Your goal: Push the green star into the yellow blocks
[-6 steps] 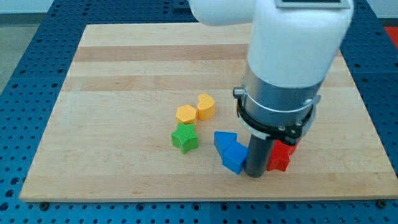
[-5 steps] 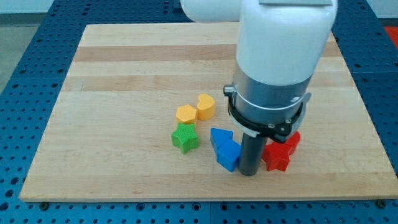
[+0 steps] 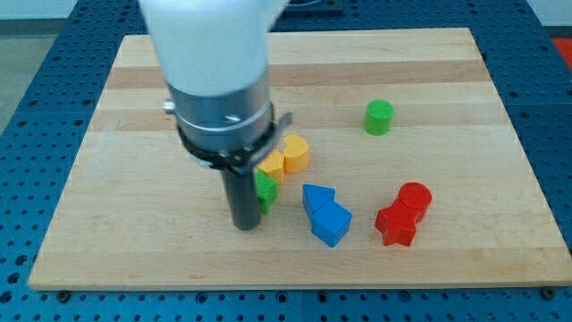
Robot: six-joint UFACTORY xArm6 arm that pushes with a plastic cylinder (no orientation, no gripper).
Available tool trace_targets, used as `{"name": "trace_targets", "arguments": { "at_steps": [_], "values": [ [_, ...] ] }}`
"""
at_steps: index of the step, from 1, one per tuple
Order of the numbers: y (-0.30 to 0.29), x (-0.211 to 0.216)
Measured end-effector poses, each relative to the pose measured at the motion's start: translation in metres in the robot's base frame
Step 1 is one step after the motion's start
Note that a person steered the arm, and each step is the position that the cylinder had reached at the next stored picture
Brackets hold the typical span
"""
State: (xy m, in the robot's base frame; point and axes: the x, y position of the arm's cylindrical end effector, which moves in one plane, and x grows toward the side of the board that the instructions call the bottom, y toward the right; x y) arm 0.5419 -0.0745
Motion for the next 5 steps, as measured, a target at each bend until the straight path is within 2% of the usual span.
{"name": "trace_targets", "arguments": {
  "at_steps": [1, 5],
  "values": [
    [-0.011, -0.029],
    [0.026, -0.153]
  ]
}}
